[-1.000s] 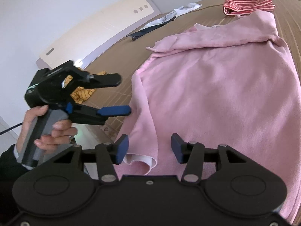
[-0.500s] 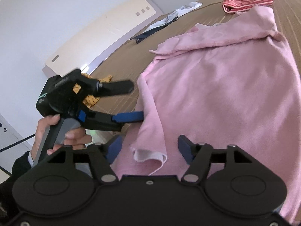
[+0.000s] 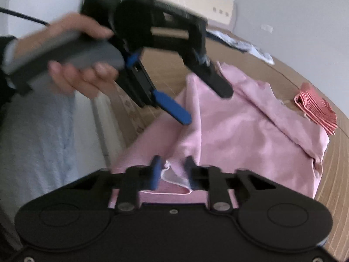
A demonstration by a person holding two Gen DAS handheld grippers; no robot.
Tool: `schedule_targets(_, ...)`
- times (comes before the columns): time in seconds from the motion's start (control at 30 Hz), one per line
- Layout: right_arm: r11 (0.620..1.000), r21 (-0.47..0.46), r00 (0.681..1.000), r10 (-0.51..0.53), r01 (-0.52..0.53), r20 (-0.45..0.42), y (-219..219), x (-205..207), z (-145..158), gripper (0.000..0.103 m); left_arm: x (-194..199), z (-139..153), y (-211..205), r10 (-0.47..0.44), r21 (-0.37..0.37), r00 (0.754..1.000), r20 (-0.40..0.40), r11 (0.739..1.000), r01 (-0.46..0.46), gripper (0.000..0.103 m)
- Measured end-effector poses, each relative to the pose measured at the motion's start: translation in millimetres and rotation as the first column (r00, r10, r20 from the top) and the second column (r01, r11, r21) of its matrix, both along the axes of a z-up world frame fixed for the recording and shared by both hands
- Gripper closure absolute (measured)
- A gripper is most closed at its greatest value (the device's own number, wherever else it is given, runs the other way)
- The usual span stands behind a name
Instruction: Fold clothes
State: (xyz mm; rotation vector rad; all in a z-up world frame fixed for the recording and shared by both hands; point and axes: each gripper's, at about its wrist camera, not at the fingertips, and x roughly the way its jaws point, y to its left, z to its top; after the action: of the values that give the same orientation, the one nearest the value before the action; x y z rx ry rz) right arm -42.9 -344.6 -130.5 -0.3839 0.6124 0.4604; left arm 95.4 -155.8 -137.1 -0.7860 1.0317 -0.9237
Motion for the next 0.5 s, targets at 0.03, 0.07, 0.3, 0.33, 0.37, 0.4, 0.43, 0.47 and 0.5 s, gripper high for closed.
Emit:
schedule_targets(0.03, 1.0, 0.0, 1.0, -0.017, 0.017, -0.006, -1.4, 2.7, -1.3, 0.095, -0.7, 0.7, 1.6, 0.002, -0.002, 1.0, 0.001, 1.0, -0.002, 0.028)
schedule_targets(0.07, 0.999, 0.022, 0.999, -0.041, 0.041, -0.003, -6.5, 3.1, 0.5, 0.099, -2.1, 2.1, 4.7, 0.006, -0.002, 1.0, 0.004, 1.0, -0.006, 0.028)
schedule_targets(0.3, 0.941, 0.333, 0.998, -0.069, 0.067, -0.005, -38.1, 1.7, 29.8, 0.099, -8.0, 11.1, 11.1, 0.01, -0.002, 1.0, 0.015, 1.0, -0.01, 0.025)
schedule_targets(0.33, 0.94, 0.336, 0.999, -0.053, 0.049, 0.002, -33.4, 0.8, 31.7, 0.099, -10.1, 11.3, 11.2, 0.007, -0.003, 1.0, 0.012, 1.0, -0.007, 0.025)
schedule_targets(0.37, 0.94, 0.341, 0.999, -0.034, 0.03, 0.007, -27.4, 0.5, 33.1, 0.099, -13.5, 11.9, 11.8, 0.005, 0.001, 1.0, 0.01, 1.0, -0.005, 0.024)
schedule_targets(0.4, 0.939, 0.343, 1.0, -0.007, 0.003, 0.008, -20.9, 0.8, 33.8, 0.099, -16.7, 12.4, 12.9, 0.007, 0.009, 1.0, 0.01, 1.0, -0.007, 0.024)
schedule_targets(0.43, 0.938, 0.345, 1.0, 0.016, -0.02, 0.013, -15.0, 1.2, 33.5, 0.099, -19.7, 12.5, 14.6, 0.014, 0.023, 1.0, 0.013, 1.0, -0.014, 0.024)
schedule_targets(0.47, 0.937, 0.347, 0.999, 0.041, -0.045, 0.018, -6.3, 1.5, 34.0, 0.099, -22.8, 12.7, 16.3, 0.021, 0.036, 1.0, 0.016, 0.999, -0.021, 0.026)
schedule_targets(0.5, 0.936, 0.346, 0.998, 0.066, -0.068, 0.017, 1.7, 2.2, 34.2, 0.099, -25.0, 13.3, 19.8, 0.033, 0.056, 0.999, 0.021, 0.998, -0.034, 0.029)
